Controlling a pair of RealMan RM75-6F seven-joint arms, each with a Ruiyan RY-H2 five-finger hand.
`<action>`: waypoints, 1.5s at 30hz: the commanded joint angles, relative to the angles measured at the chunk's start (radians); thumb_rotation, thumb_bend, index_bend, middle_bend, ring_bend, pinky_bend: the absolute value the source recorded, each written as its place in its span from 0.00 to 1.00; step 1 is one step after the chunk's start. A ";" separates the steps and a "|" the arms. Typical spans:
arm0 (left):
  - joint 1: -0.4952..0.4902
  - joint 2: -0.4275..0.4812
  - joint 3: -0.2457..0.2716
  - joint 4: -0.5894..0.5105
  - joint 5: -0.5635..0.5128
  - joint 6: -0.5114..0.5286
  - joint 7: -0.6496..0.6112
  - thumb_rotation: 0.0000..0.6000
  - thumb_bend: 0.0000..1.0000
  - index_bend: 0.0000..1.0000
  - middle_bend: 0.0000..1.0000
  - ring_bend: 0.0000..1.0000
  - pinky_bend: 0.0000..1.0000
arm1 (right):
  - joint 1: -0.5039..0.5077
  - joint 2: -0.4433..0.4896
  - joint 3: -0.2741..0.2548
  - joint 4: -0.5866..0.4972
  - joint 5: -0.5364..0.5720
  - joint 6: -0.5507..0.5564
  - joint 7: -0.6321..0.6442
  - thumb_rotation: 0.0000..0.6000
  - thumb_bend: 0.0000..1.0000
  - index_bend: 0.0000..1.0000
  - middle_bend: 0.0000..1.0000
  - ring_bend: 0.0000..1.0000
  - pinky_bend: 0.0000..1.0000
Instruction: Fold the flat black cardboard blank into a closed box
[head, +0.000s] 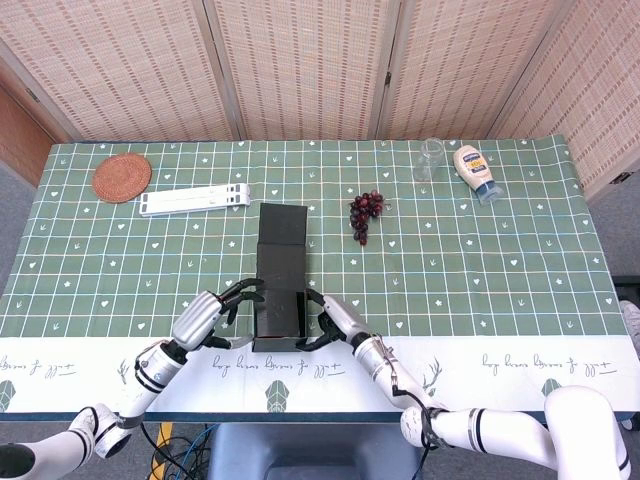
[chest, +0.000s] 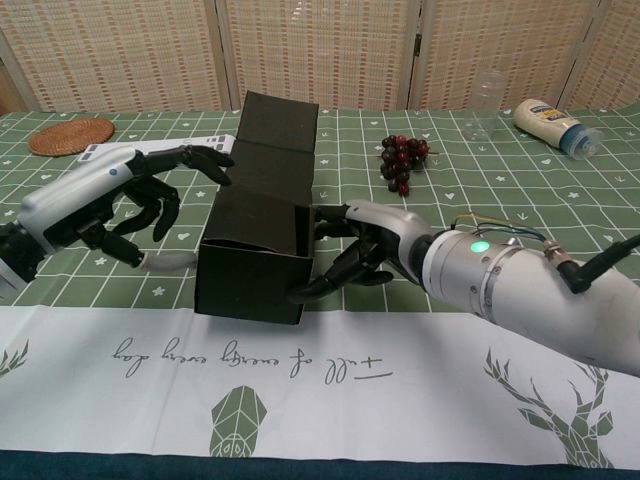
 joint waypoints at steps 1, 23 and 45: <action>-0.009 -0.048 0.029 0.094 0.033 0.034 -0.009 1.00 0.14 0.31 0.20 0.69 0.91 | 0.005 -0.006 -0.006 0.013 0.005 -0.001 -0.018 1.00 0.41 0.34 0.42 0.86 1.00; -0.048 -0.143 0.125 0.357 0.107 0.115 0.035 1.00 0.14 0.43 0.32 0.70 0.91 | -0.004 -0.015 -0.040 0.041 -0.046 -0.006 -0.065 1.00 0.44 0.34 0.42 0.86 1.00; -0.108 -0.167 0.195 0.459 0.156 0.156 0.135 1.00 0.14 0.60 0.51 0.70 0.91 | 0.017 0.031 -0.049 -0.043 -0.029 -0.004 -0.155 1.00 0.48 0.28 0.42 0.86 1.00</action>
